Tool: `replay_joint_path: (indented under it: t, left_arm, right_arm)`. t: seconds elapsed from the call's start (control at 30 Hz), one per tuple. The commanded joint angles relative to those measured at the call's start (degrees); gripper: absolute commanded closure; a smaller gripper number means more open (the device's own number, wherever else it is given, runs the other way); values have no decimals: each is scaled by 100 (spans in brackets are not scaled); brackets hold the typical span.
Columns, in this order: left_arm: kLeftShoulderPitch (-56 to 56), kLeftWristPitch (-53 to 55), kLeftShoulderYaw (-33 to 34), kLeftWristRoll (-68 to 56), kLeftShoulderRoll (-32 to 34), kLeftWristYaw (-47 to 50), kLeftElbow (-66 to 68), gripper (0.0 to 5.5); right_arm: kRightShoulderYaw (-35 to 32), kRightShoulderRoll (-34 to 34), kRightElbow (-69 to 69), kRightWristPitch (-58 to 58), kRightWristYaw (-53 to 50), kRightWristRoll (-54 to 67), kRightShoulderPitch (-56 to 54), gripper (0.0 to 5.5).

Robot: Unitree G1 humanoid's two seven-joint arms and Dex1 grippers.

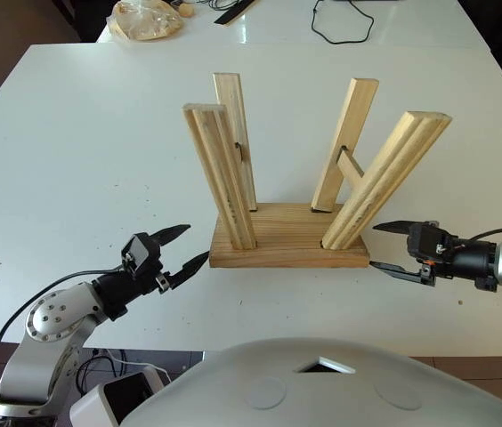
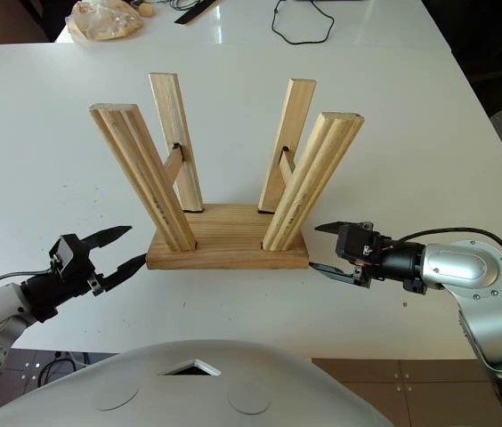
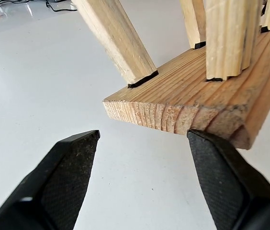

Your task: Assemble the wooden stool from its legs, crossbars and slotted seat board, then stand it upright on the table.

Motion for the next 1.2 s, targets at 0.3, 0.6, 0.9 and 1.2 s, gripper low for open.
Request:
replay_joint_path:
  t: [0.3,0.6,0.9,1.2]
  left_arm:
    - [26,268,25,-364,194,-590,-563,209]
    - [44,584,262,-567,337,-773,-789,209]
    - [-109,1176,791,-1195,565,-1023,-1019,209]
    - [-159,1636,1261,-1654,755,-1307,-1110,209]
  right_arm:
    - [68,55,-494,13,207,500,-206,223]
    - [-139,-53,-434,87,401,697,-241,223]
    - [-572,-129,-687,435,561,1315,-382,223]
    - [-739,-255,-893,639,641,1673,-446,223]
